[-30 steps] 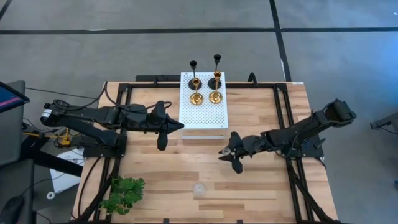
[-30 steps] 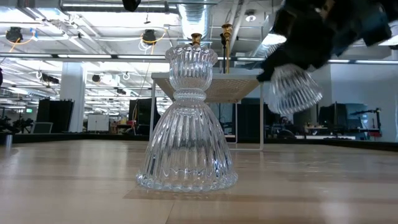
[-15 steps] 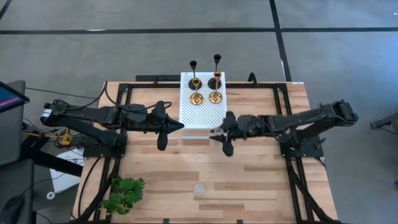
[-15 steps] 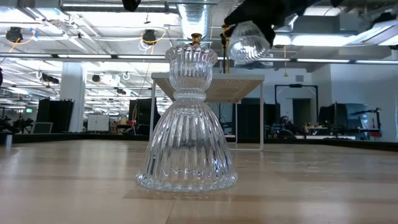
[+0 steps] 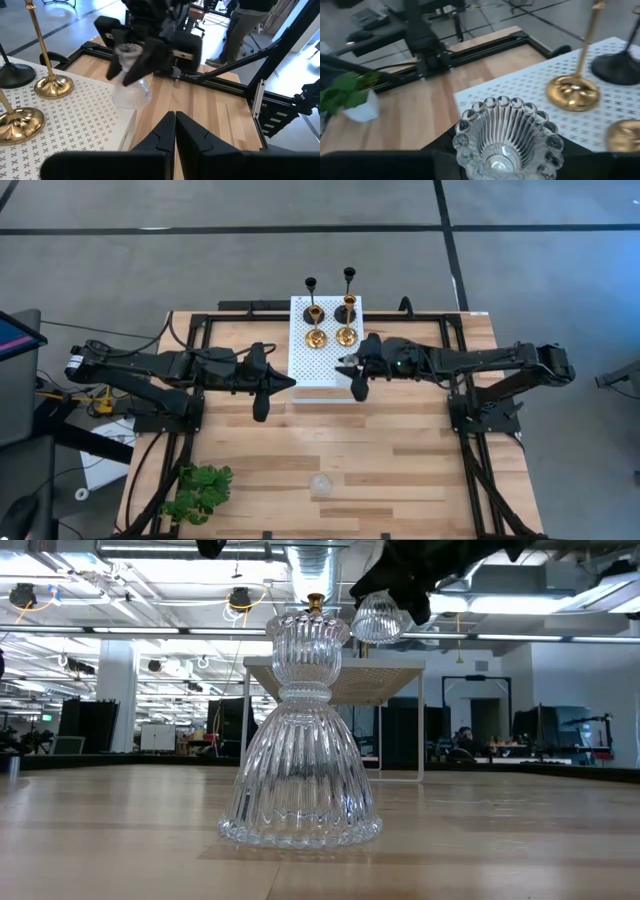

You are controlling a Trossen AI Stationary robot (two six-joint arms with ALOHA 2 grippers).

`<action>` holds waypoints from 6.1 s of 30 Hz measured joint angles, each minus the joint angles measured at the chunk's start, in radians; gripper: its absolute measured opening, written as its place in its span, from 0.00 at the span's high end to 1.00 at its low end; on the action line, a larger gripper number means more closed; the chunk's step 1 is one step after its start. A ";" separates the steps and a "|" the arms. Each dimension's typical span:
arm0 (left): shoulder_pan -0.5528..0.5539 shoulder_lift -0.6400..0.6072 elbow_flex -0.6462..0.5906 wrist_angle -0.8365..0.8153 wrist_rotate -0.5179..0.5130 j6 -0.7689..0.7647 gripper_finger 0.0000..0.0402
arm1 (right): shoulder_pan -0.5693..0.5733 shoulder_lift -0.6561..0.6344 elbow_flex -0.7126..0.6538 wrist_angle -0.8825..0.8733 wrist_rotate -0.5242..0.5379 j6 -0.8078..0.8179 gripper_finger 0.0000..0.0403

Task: Pick & Place candle stick holders
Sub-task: Put the right transparent candle holder on the shelf

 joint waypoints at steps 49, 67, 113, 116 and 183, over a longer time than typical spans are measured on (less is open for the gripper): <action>0.000 0.000 0.000 -0.003 0.000 0.000 0.97 | -0.119 0.166 0.003 0.117 -0.007 -0.001 0.68; 0.000 0.000 0.000 -0.004 0.000 0.000 0.97 | -0.115 0.166 0.002 0.084 0.020 -0.053 0.69; 0.000 0.000 0.000 -0.004 0.000 0.000 0.97 | -0.099 -0.008 0.145 -0.119 0.015 -0.199 0.37; 0.000 0.000 0.000 -0.004 0.000 0.000 0.97 | -0.081 -0.026 0.206 -0.244 0.015 -0.199 0.37; 0.000 0.000 0.000 -0.004 0.000 -0.003 0.97 | -0.084 -0.027 0.095 -0.476 0.015 -0.101 1.00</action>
